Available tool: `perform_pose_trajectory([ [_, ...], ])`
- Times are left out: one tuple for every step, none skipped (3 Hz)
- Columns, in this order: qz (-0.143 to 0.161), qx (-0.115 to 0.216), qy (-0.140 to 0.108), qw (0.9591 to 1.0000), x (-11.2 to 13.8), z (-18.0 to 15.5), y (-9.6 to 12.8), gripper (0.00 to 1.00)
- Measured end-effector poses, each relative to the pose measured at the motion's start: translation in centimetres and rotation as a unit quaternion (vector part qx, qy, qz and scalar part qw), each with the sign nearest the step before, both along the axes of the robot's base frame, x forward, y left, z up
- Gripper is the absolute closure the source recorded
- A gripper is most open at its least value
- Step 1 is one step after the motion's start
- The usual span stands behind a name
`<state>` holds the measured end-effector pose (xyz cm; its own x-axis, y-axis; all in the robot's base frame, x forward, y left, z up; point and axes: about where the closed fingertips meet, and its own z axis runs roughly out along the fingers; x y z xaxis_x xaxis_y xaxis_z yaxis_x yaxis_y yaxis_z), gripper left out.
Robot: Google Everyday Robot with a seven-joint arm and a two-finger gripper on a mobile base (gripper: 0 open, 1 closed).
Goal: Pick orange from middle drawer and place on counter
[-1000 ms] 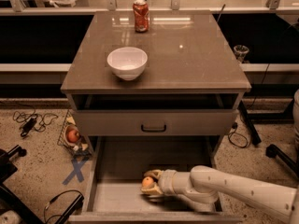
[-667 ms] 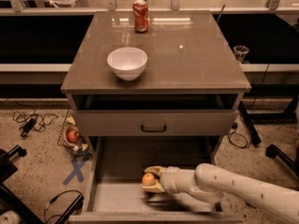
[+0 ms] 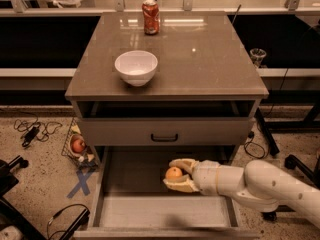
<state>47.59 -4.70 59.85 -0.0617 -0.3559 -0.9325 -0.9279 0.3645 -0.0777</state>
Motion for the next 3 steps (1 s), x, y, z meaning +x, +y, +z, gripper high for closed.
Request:
perform_pose_trajectory([
  [-0.004,0.042,-0.008,0.9991,-0.2,8.0,-3.2,1.0],
  [-0.014,0.07,-0.012,0.9974,0.0,14.4,-5.5,1.0],
  [-0.043,0.073,-0.011,0.9964,0.3,19.5,-6.8,1.0],
])
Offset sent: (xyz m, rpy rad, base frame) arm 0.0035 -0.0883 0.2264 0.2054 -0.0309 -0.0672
